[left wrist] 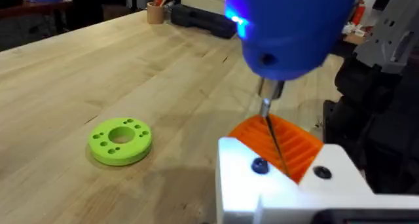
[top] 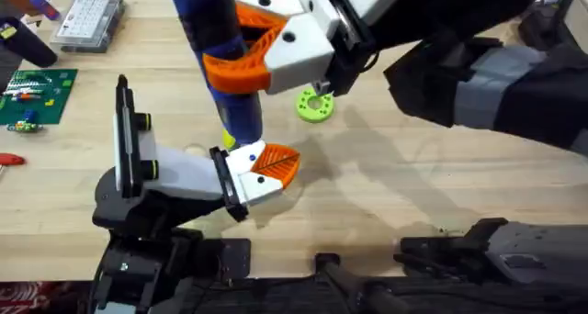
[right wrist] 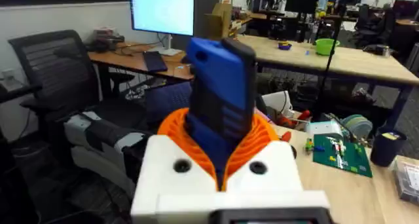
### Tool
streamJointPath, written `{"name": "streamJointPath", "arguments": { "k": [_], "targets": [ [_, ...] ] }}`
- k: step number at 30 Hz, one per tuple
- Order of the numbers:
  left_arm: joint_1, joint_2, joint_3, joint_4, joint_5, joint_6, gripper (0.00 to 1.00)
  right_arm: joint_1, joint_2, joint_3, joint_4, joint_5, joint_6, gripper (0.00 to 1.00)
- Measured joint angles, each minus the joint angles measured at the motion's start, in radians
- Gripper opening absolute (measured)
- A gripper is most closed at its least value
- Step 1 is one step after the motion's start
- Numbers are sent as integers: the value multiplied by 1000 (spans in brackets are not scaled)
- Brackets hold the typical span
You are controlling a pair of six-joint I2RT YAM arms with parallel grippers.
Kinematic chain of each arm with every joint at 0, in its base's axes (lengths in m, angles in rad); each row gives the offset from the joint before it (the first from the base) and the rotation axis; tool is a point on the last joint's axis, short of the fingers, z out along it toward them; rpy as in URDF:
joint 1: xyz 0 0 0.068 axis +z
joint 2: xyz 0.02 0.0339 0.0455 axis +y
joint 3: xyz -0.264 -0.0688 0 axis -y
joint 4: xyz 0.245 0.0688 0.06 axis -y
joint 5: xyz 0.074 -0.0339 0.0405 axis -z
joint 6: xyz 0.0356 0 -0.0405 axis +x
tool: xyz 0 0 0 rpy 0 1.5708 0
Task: Pick up the gripper from the table and insert it into the empty holder that is missing its gripper. Then pick up a screw, insert it into the mounting hole, and use the screwdriver to tighten it. Finally, clean up the table by picking up the vegetable and placing it into the bucket.
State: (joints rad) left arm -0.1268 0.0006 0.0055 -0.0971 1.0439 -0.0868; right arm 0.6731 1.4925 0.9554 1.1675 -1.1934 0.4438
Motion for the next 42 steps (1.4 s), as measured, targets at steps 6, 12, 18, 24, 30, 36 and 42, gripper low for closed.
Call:
{"name": "streamJointPath", "arguments": {
  "k": [6,12,18,24,30,36,42],
  "targets": [
    [0,0,0,0,0,0,4,0,0,-1,4,0,0,24],
    [0,0,0,0,0,0,4,0,0,-1,4,0,0,24],
    [0,0,0,0,0,0,4,0,1,-1,5,0,0,24],
    [0,0,0,0,0,0,4,3,4,-1,5,0,0,24],
    [0,0,0,0,0,0,4,19,14,-1,5,0,0,24],
    [0,0,0,0,0,0,4,19,18,-31,65,3,3,24],
    [0,0,0,0,0,0,4,19,18,-54,83,7,20,24]
  ]
}}
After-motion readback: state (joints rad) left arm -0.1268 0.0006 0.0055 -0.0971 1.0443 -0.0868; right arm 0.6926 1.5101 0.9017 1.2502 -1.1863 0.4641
